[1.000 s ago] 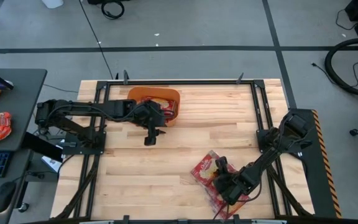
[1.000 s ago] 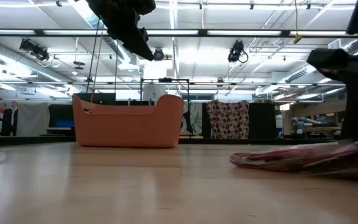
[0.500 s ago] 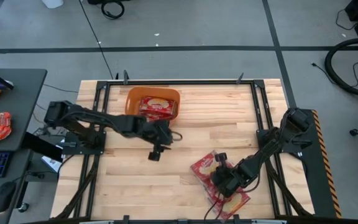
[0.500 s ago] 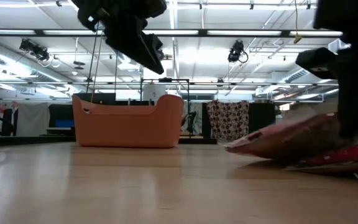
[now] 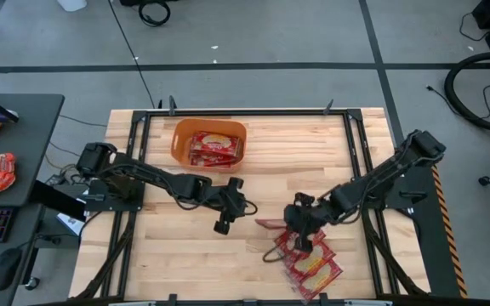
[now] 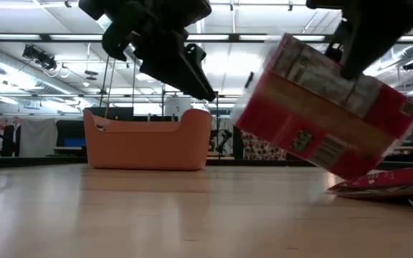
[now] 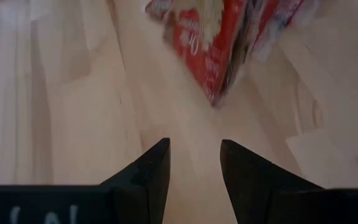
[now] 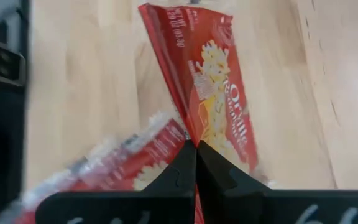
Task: Sort popcorn bags into baskets
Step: Put the popcorn bag into the orange bin
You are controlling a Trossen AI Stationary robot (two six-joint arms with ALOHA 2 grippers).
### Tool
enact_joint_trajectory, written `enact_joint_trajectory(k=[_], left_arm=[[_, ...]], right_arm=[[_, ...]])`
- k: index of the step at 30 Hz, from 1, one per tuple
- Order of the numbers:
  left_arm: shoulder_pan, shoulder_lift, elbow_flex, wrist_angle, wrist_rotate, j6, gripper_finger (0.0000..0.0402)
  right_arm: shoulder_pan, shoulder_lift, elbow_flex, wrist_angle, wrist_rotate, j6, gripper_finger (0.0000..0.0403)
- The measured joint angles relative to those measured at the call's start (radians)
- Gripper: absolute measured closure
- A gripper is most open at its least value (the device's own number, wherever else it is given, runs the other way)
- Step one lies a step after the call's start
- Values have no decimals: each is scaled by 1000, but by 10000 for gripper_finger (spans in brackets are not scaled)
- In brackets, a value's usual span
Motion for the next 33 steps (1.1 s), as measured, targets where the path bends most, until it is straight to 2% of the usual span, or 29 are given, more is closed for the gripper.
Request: enact_joint_trajectory(k=[9, 18, 22, 28, 33], left_arm=[[0, 15, 0, 91, -1, -33, 249], [4, 15, 0, 163, 39, -37, 176], [3, 34, 0, 192, 44, -38, 163], [4, 80, 0, 262, 43, -34, 176], [8, 80, 0, 256, 42, -34, 234]], right_arm=[[-86, -50, 0, 18, -74, -3, 398], [-114, -44, 0, 18, -93, -28, 398], [-126, -44, 0, 30, -93, -30, 398], [-143, -44, 1, 79, -88, -48, 398], [-151, -44, 1, 125, -89, -75, 398]])
